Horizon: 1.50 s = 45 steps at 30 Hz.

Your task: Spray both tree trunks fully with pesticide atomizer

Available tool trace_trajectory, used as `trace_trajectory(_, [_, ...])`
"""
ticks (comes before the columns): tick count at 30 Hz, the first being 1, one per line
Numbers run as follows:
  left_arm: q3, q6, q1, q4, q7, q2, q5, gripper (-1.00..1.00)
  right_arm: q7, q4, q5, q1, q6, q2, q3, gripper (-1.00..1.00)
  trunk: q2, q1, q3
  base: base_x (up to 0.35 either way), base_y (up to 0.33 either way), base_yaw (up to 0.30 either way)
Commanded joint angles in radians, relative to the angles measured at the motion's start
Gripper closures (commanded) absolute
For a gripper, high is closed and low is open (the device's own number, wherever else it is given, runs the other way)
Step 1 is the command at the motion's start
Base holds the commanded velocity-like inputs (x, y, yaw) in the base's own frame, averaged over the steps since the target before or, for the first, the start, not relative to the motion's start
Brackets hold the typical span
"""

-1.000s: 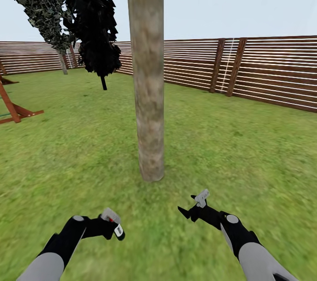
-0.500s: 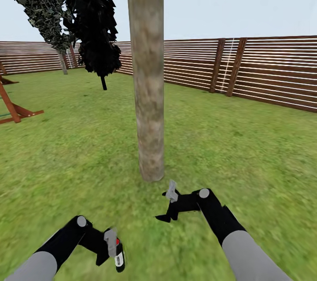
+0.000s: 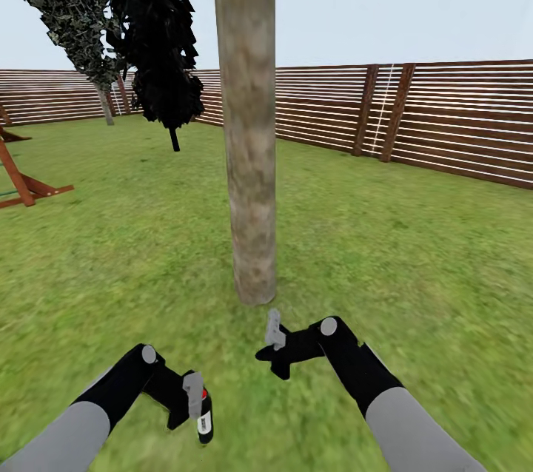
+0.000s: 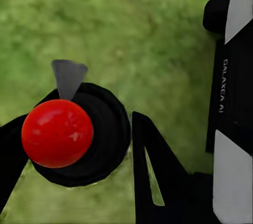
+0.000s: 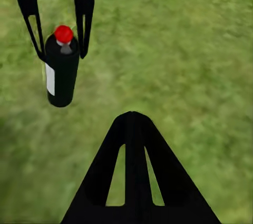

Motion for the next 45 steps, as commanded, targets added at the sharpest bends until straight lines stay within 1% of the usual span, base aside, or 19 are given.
trace_trajectory(1, [-0.004, -0.005, -0.013, -0.001, -0.001, -0.012, -0.006, 1.0, 0.003, -0.002, 0.005, 0.0, 0.002, 0.0, 0.003, 1.0, 0.0, 0.0, -0.001, 0.0, 0.0, 0.0])
trace_trajectory(4, [-0.005, -0.005, -0.047, 0.0, -0.001, -0.042, -0.01, 1.0, 0.003, -0.012, 0.006, -0.001, 0.004, 0.0, 0.007, 1.0, 0.0, 0.0, -0.001, 0.0, 0.0, 0.0])
trace_trajectory(7, [-0.007, -0.005, -0.062, 0.0, -0.002, -0.069, -0.012, 1.0, 0.004, -0.036, 0.005, -0.001, 0.038, 0.0, 0.008, 1.0, 0.0, 0.0, -0.001, 0.0, 0.0, 0.0])
trace_trajectory(11, [-0.007, -0.008, -0.072, 0.0, -0.003, -0.078, -0.008, 1.0, 0.005, -0.041, 0.005, -0.001, 0.05, 0.001, 0.01, 1.0, 0.0, 0.0, -0.001, 0.0, 0.0, 0.0])
trace_trajectory(15, [-0.007, -0.011, -0.083, 0.0, -0.003, -0.117, -0.008, 1.0, 0.005, -0.042, 0.006, 0.0, 0.051, 0.0, 0.01, 1.0, 0.0, 0.0, -0.001, 0.0, 0.0, 0.0])
trace_trajectory(22, [-0.007, -0.01, -0.103, 0.0, -0.003, -0.159, -0.008, 1.0, 0.005, -0.043, 0.005, -0.001, 0.051, 0.002, 0.01, 1.0, 0.0, 0.0, -0.001, 0.0, 0.0, 0.0])
trace_trajectory(27, [-0.007, -0.011, -0.115, 0.0, -0.003, -0.171, -0.006, 1.0, 0.005, -0.043, 0.005, 0.0, 0.051, 0.002, 0.01, 1.0, 0.0, 0.0, -0.001, 0.0, 0.0, 0.0])
trace_trajectory(35, [-0.005, -0.021, -0.128, 0.0, -0.007, -0.171, -0.002, 1.0, 0.005, -0.043, 0.006, 0.0, 0.051, 0.002, 0.01, 1.0, 0.0, 0.0, -0.001, 0.0, 0.0, 0.0])
trace_trajectory(38, [-0.004, -0.023, -0.128, 0.0, -0.038, -0.171, 0.0, 1.0, 0.005, -0.043, 0.006, 0.0, 0.051, 0.001, 0.01, 1.0, 0.0, 0.0, -0.001, 0.0, 0.0, 0.0])
trace_trajectory(41, [-0.004, -0.024, -0.128, 0.0, -0.044, -0.171, 0.003, 1.0, 0.005, -0.043, 0.007, 0.0, 0.051, 0.001, 0.01, 1.0, 0.0, 0.0, -0.001, 0.0, 0.0, 0.0])
trace_trajectory(43, [-0.003, -0.048, -0.128, 0.0, -0.044, -0.172, 0.005, 1.0, 0.005, -0.043, 0.007, 0.0, 0.051, 0.0, 0.01, 1.0, 0.0, 0.0, -0.001, 0.0, 0.0, 0.0])
trace_trajectory(45, [-0.003, -0.057, -0.128, 0.0, -0.044, -0.172, 0.008, 1.0, 0.005, -0.043, 0.006, -0.001, 0.051, 0.0, 0.01, 1.0, 0.0, 0.0, -0.001, 0.0, 0.0, 0.0])
